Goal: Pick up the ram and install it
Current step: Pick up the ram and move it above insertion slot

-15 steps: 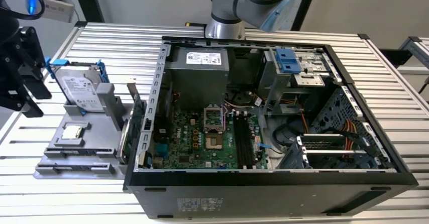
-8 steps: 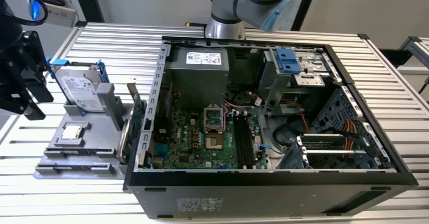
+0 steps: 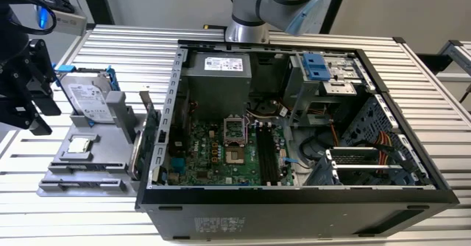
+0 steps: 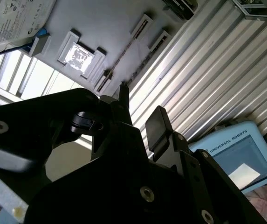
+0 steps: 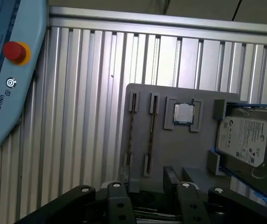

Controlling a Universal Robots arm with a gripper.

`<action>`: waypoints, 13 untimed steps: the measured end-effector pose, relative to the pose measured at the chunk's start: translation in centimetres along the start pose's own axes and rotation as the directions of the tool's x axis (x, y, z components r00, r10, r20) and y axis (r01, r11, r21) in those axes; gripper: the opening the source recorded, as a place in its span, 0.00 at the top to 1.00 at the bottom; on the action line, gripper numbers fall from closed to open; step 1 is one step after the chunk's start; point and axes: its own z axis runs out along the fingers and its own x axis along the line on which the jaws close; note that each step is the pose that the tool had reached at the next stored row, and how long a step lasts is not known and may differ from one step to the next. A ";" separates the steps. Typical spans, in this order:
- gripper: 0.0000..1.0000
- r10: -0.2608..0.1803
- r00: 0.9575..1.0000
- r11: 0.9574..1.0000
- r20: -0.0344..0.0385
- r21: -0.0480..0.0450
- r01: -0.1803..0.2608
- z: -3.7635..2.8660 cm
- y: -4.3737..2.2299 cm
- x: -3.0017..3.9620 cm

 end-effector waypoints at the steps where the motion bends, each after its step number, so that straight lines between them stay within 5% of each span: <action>1: 0.00 0.000 1.000 1.000 0.000 0.000 0.000 0.05 0.00 0.00; 13: 0.00 0.001 1.000 1.000 -0.002 0.000 -0.001 0.25 0.00 -0.01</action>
